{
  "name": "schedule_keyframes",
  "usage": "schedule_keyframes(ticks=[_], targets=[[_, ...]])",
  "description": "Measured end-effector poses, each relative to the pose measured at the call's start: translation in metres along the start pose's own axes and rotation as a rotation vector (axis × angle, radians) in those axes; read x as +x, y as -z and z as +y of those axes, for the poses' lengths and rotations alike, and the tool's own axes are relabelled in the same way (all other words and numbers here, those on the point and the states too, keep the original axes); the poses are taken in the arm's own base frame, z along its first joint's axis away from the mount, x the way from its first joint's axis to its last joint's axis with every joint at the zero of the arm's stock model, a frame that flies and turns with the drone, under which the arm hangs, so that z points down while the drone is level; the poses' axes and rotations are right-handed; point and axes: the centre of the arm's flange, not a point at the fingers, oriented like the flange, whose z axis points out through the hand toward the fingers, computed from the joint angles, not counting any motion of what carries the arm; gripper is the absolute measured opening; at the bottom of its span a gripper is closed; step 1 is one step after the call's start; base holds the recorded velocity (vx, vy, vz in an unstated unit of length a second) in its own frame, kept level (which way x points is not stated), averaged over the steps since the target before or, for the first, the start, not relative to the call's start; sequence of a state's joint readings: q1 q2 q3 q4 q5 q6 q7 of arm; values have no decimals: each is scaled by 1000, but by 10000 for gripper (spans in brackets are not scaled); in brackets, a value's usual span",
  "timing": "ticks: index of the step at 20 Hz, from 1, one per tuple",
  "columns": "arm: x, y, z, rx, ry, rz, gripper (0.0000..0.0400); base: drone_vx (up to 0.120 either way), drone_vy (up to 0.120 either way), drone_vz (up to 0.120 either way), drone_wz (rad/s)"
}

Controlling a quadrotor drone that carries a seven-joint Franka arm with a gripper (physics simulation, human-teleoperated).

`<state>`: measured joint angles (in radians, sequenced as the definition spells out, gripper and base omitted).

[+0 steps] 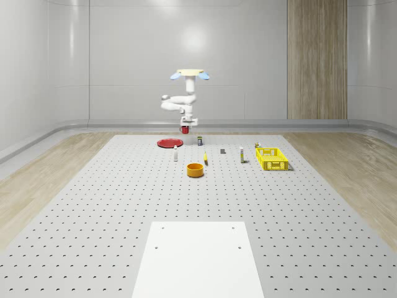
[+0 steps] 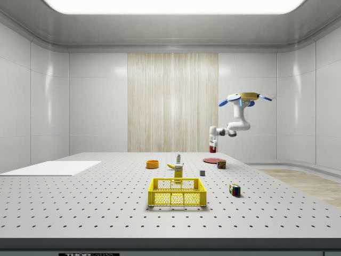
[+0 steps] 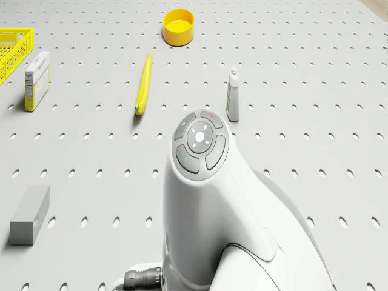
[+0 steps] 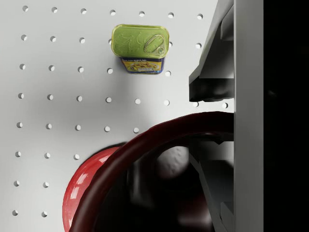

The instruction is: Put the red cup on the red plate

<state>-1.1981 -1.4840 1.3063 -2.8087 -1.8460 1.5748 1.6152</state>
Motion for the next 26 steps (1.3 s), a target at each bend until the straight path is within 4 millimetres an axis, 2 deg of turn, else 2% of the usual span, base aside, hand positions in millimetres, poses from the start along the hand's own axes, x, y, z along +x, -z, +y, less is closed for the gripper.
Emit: schedule_keyframes(ticks=[3, 7, 12, 18, 22, 26], targets=[[0, 0, 0, 0, 0, 0, 99, 0, -120, -107, 0], [0, 0, 0, 0, 0, 0, 99, 0, -120, 0, 0], [0, 0, 0, 0, 0, 0, 99, -104, -120, 0, 0], [0, 0, 0, 0, 0, 0, 99, 0, -120, -80, 0], [0, 0, 0, 0, 0, 0, 99, 0, -120, 0, 0], [0, 0, 0, 0, -1, 0, 99, -100, -20, 0, 0]])
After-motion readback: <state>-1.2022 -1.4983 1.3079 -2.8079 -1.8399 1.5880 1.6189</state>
